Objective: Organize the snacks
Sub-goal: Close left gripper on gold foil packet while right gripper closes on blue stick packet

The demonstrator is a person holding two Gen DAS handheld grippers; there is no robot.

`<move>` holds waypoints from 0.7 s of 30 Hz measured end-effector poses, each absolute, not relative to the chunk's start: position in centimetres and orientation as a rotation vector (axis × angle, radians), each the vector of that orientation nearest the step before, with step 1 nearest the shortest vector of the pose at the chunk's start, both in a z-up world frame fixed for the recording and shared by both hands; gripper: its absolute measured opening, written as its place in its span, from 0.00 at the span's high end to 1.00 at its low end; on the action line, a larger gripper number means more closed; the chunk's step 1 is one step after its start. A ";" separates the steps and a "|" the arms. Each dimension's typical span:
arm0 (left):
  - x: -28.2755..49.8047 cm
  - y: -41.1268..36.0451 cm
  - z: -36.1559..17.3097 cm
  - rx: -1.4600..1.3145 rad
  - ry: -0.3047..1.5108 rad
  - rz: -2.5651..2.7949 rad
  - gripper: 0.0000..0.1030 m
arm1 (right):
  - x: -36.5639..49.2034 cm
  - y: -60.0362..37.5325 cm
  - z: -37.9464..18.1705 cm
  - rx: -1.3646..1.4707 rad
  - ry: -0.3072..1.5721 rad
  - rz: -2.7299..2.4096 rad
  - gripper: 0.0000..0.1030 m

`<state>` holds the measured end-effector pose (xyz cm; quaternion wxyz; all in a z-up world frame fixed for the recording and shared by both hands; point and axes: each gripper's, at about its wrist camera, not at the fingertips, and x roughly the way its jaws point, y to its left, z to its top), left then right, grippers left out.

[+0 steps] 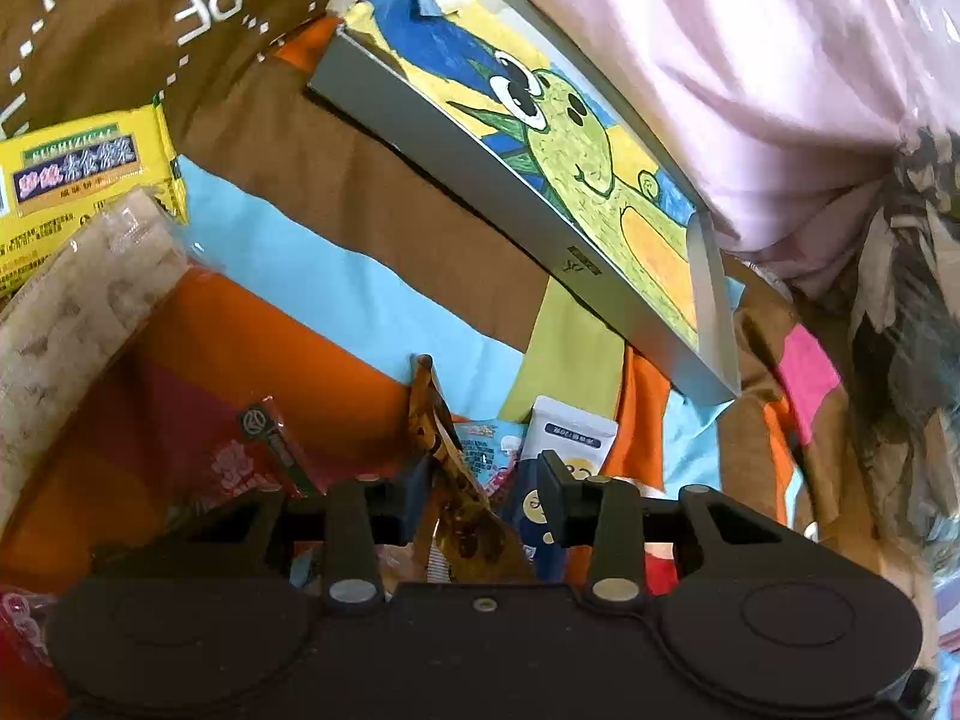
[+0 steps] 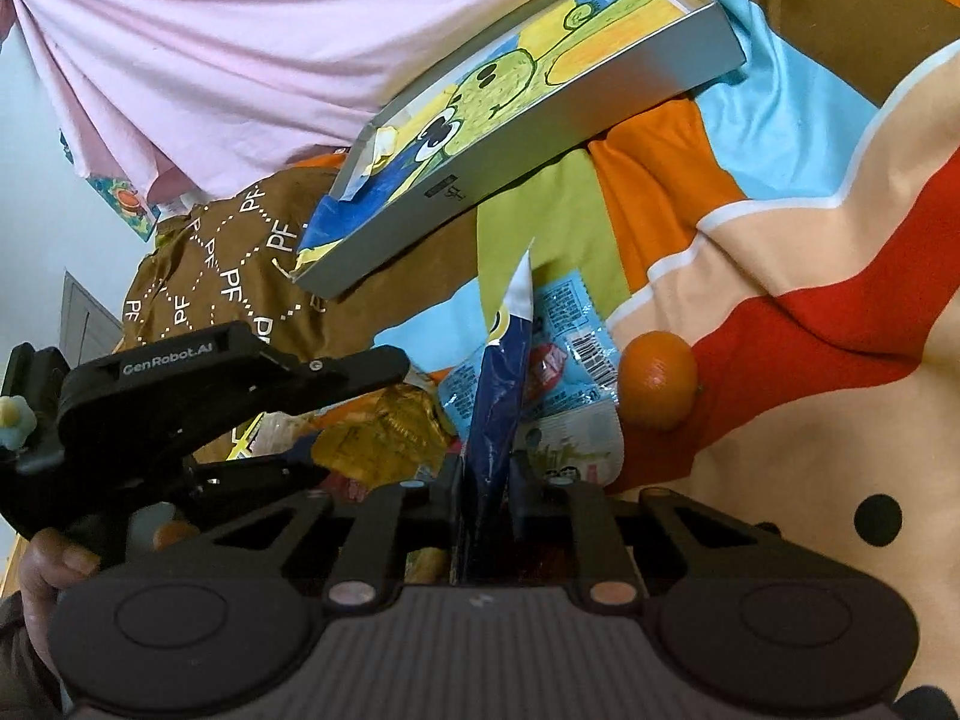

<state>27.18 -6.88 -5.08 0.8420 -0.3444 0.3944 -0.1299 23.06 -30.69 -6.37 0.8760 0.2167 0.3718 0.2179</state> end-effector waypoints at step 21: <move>26.0 -8.0 -7.2 -0.545 0.876 -0.205 0.82 | 22.4 -28.6 -6.3 0.260 0.788 0.479 0.69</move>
